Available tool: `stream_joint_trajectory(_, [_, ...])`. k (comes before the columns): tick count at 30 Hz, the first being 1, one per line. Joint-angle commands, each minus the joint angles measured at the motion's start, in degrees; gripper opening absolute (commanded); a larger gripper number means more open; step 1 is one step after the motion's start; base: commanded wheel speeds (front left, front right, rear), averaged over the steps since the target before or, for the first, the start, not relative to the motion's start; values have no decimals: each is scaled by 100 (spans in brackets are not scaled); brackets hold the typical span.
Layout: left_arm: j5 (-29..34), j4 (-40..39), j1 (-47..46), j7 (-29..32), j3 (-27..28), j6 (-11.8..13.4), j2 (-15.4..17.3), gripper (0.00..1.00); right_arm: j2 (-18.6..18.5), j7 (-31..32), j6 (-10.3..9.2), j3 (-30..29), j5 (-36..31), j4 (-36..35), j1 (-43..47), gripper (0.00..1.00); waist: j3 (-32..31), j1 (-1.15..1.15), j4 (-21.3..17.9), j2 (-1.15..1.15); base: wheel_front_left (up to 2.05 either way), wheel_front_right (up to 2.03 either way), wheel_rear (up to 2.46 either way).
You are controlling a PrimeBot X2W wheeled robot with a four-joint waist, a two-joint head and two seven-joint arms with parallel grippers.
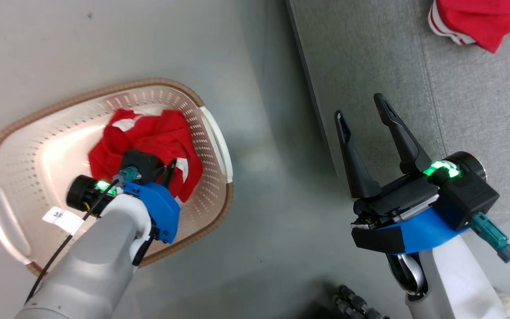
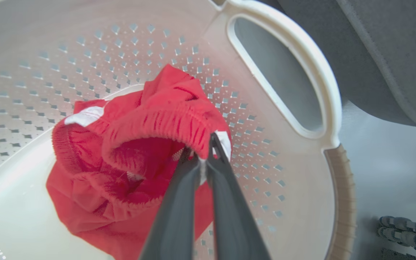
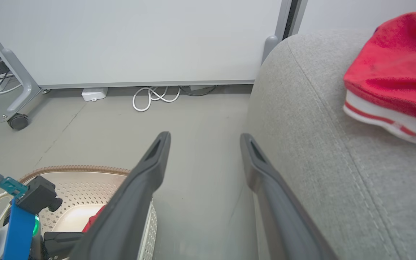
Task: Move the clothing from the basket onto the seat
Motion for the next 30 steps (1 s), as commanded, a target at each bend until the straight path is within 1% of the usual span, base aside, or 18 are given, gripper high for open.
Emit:
stream_joint_trajectory(1, [-70,-41,60,-103,-11,-1,-62,0,5,-19,1,-3,-76,69,-78,100,-400,0,244,0,0,0,0])
stream_joint_trajectory(6, [-190,-191,329,-220,20,-1,-199,0,3,-19,1,-22,-188,302,2,100,-1118,0,472,0,0,0,0])
stream_joint_trajectory(7, [-190,-191,329,-220,20,-1,-199,0,3,-19,1,-22,-188,302,2,100,-1118,0,472,0,0,0,0])
stream_joint_trajectory(8, [-206,-273,482,-240,20,-1,-221,0,2,-10,1,-31,-228,395,57,100,-1427,0,559,0,0,0,0])
stream_joint_trajectory(16, [-17,-804,1146,-245,520,-1,-286,0,0,126,1,-65,-340,609,318,100,-2607,0,845,0,0,0,0])
stream_joint_trajectory(18, [27,-852,1235,-245,573,-1,-303,0,1,156,1,-83,-341,615,364,100,-2725,0,880,0,0,0,0])
stream_joint_trajectory(21, [242,-1073,1473,-246,804,-1,-341,0,1,231,2,-137,-342,641,537,100,-3178,0,1017,0,0,0,0])
stream_joint_trajectory(22, [242,-1073,1473,-246,804,-1,-341,0,1,231,2,-137,-342,641,537,100,-3178,0,1017,0,0,0,0])
stream_joint_trajectory(30, [632,-1456,1759,-246,1117,-1,-401,0,1,414,2,-271,-339,624,973,100,-3857,0,1286,0,0,0,0])
